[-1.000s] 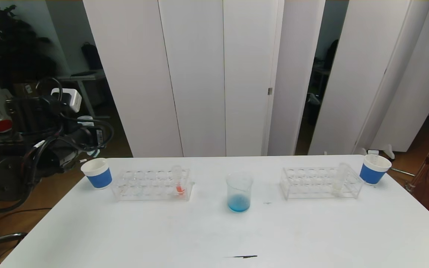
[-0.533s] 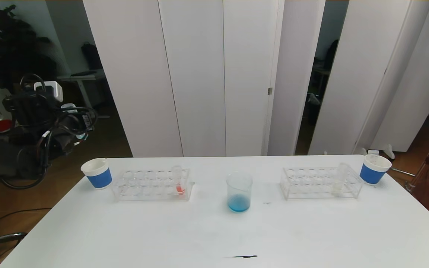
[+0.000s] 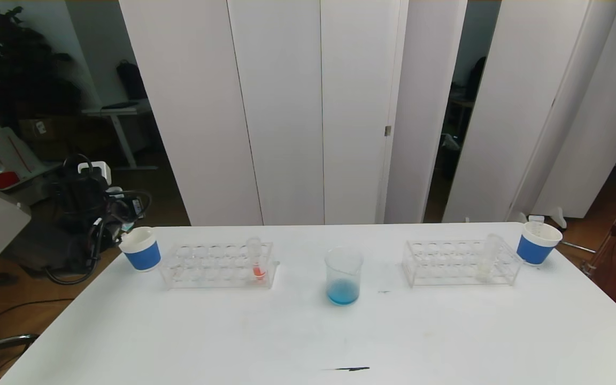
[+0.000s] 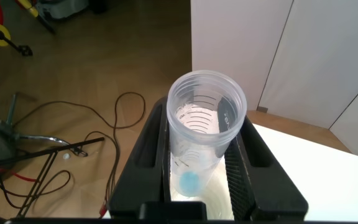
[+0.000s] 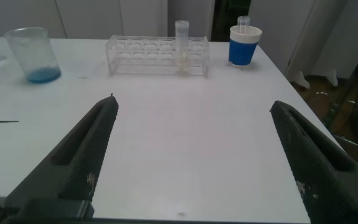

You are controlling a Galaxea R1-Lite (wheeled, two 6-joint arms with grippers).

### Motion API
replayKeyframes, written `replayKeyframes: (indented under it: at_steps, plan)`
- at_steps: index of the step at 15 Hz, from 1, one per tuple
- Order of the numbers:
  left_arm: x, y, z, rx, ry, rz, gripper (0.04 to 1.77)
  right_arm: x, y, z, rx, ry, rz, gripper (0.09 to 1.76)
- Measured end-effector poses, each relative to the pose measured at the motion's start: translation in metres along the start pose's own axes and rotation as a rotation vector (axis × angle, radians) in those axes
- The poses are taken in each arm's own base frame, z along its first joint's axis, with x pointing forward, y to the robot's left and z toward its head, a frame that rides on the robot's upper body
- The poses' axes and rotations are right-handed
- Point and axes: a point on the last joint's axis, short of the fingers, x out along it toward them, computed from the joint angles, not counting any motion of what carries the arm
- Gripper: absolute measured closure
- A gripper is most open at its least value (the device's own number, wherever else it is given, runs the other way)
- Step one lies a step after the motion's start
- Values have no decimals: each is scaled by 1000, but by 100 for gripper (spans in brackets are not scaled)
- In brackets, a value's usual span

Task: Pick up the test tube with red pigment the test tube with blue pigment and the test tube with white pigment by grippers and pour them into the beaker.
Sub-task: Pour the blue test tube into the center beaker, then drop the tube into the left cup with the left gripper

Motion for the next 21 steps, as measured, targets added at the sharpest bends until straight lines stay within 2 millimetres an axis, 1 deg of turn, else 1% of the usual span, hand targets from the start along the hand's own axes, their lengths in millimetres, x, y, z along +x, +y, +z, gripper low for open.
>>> replayKeyframes:
  at_steps: [7, 10, 17, 18, 19, 20, 21]
  plan:
    - [5, -8, -34, 15, 85, -6, 123, 0, 0, 0, 0, 0, 0, 10]
    - [5, -8, -40, 18, 101, -6, 123, 0, 0, 0, 0, 0, 1, 10]
    - [4, -8, -44, 25, 115, -2, 123, 0, 0, 0, 0, 0, 0, 10]
    - [4, -8, -44, 27, 116, -2, 112, 0, 0, 0, 0, 0, 0, 10]
    - [4, -8, -44, 27, 117, -2, 85, 0, 0, 0, 0, 0, 0, 10]
    - [4, -8, -44, 28, 118, -2, 47, 0, 0, 0, 0, 0, 0, 10]
    - [3, -8, -45, 29, 119, -1, 21, 0, 0, 0, 0, 0, 0, 10]
